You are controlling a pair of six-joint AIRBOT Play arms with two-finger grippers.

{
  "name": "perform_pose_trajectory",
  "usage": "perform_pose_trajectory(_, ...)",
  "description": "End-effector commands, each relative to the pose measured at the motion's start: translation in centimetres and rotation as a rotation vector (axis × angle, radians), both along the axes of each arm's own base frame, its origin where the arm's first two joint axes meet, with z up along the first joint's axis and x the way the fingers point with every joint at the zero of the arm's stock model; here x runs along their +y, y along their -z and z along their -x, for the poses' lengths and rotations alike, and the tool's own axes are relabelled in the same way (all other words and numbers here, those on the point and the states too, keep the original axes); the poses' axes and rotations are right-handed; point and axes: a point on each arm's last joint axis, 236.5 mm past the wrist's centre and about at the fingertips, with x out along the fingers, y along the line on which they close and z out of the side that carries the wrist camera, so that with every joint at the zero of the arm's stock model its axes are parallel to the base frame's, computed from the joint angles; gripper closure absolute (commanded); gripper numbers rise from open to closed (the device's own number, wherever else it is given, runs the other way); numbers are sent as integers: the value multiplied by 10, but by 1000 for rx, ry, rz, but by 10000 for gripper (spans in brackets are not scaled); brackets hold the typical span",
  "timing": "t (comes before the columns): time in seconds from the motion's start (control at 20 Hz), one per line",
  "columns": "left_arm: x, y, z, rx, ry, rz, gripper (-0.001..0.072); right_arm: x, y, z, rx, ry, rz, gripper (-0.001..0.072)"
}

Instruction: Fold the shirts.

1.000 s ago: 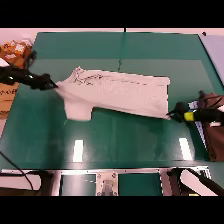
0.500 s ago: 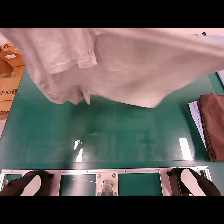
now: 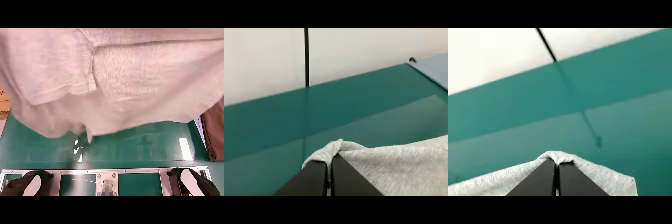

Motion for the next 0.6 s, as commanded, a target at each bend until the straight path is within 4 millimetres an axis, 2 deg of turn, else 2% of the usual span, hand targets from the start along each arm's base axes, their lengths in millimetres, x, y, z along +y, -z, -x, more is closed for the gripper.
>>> perform_pose_trajectory(0.0,14,83,-59,231,-26,125,683,-2,73,-52,91,-55,-106,703)
perform_pose_trajectory(0.2,28,208,-144,445,-49,244,683,2,198,-126,280,-87,-193,703)
perform_pose_trajectory(0.35,17,290,-196,554,-66,247,682,6,289,-175,399,-82,-240,703)
perform_pose_trajectory(0.45,17,331,-229,570,-128,260,682,3,338,-197,458,-62,-260,703)
perform_pose_trajectory(0.55,26,351,-255,552,-193,290,683,2,366,-218,493,-65,-287,702)
